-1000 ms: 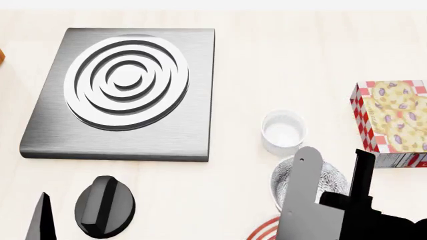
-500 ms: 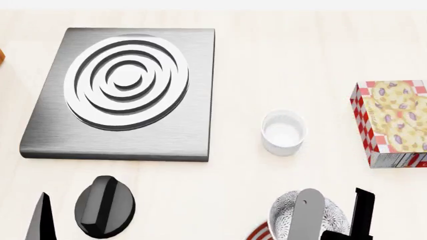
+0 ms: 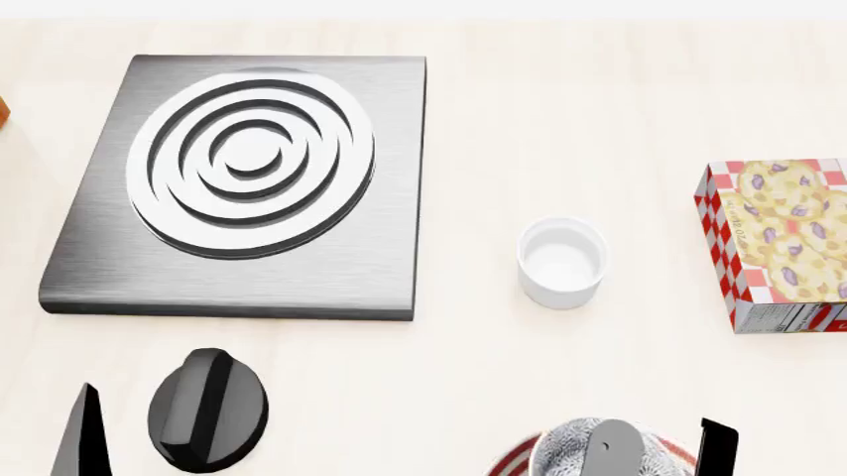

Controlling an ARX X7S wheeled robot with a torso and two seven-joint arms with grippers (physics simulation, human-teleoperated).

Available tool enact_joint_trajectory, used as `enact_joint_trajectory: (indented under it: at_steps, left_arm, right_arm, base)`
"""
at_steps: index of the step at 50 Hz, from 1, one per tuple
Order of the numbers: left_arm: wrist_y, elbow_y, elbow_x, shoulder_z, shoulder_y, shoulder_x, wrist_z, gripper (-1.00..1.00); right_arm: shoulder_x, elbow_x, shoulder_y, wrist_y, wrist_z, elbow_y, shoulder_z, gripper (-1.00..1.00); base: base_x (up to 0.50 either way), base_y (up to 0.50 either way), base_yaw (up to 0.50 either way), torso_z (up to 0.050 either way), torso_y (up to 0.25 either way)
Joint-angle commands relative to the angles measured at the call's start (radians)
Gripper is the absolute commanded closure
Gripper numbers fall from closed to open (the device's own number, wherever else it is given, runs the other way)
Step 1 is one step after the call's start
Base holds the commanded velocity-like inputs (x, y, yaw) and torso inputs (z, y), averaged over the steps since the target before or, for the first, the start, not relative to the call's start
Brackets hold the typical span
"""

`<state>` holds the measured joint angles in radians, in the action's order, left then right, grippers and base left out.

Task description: Pick the akita bowl on the ramekin and place it on the plate.

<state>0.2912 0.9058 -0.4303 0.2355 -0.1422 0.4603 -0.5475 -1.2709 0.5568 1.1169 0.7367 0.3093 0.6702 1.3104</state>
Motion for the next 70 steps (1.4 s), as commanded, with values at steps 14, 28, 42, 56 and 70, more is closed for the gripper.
enact_joint_trajectory:
  at_steps: [14,28,42,56,70]
  left_arm:
    - [-0.004,-0.006,-0.004,0.01,0.006,0.008,-0.009,-1.0]
    - [-0.004,-0.009,-0.008,0.014,0.01,0.012,-0.014,-1.0]
    - [-0.009,-0.006,-0.013,0.016,0.009,0.018,-0.019,-1.0]
    - [-0.012,-0.005,-0.015,0.02,0.01,0.024,-0.024,-1.0]
    - [-0.011,-0.007,-0.015,0.028,0.015,0.028,-0.027,-1.0]
  right_arm:
    - [-0.01,-0.007,-0.051,-0.057,-0.052,-0.02,0.015,1.0]
    - [-0.003,-0.009,-0.089,-0.091,-0.079,-0.039,0.03,1.0]
    - [0.007,0.015,-0.106,-0.073,-0.094,-0.046,0.036,-1.0]
    - [0.014,0.017,-0.108,-0.072,-0.102,-0.049,0.033,-1.0]
    - [-0.029,0.062,-0.08,-0.066,-0.113,0.019,-0.004,-1.0]
  base:
    - [0.0,0.0,0.0,0.0,0.001]
    - [0.0,0.0,0.0,0.0,0.0]
    - [0.0,0.0,0.0,0.0,0.0]
    - [0.0,0.0,0.0,0.0,0.0]
    - [0.0,0.0,0.0,0.0,0.0]
